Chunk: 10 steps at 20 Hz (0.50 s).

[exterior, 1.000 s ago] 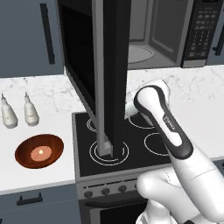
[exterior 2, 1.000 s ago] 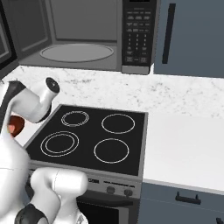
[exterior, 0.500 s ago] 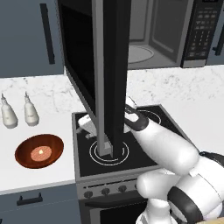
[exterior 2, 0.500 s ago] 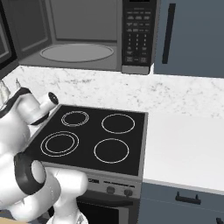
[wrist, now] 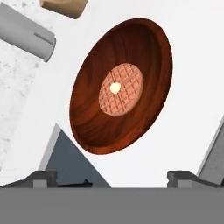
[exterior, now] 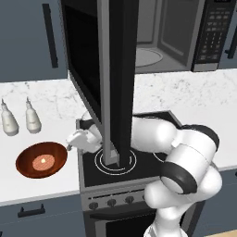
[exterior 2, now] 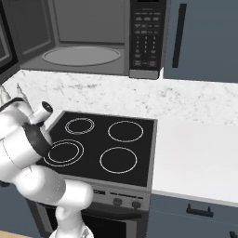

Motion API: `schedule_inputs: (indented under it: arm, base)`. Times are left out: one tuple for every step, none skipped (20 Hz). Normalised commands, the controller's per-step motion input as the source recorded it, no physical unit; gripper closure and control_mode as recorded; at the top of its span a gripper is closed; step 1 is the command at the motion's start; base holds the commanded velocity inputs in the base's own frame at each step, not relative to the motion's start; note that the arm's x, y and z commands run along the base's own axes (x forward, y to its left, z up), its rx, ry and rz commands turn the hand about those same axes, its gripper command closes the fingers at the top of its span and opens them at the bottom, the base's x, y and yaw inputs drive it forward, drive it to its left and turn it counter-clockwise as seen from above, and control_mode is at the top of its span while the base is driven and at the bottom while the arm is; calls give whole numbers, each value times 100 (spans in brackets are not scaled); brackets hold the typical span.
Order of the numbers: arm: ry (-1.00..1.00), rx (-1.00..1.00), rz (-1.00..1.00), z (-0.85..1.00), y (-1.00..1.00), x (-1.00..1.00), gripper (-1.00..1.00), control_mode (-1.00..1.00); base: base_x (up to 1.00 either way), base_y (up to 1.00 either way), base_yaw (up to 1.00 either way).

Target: Open the microwave, place the bowl with waffle inside the microwave, then close the microwave door and turn it on.

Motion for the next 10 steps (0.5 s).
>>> schedule_inputs:
  arm:
    - [0, -4, 0, -34, 9, 14, -100, -100]
    - [-3, -5, 0, -36, 7, 9, -100, -100]
    - [-3, -5, 0, -36, 4, 12, -100, -100]
    - [-13, -9, 0, -38, 4, 9, -100, -100]
    - [-14, -10, 0, -35, 9, 3, -100, -100]
    - [-14, -10, -3, -16, 10, 0, -100, -100]
    - [-10, -10, -7, -13, 12, 0, -100, -100]
    - [-7, -11, -13, -8, 24, 0, -100, -100]
    - [-4, -8, -15, 0, 26, 4, -100, -100]
    - [0, -5, -17, 0, 22, 4, -100, -100]
  base:
    - [0, 0, 0]
    - [0, 0, 0]
    - [0, 0, 0]
    - [0, 0, 0]
    - [0, 0, 0]
    - [0, 0, 0]
    - [0, 0, 0]
    - [0, 0, 0]
    - [0, 0, 0]
    - [0, 0, 0]
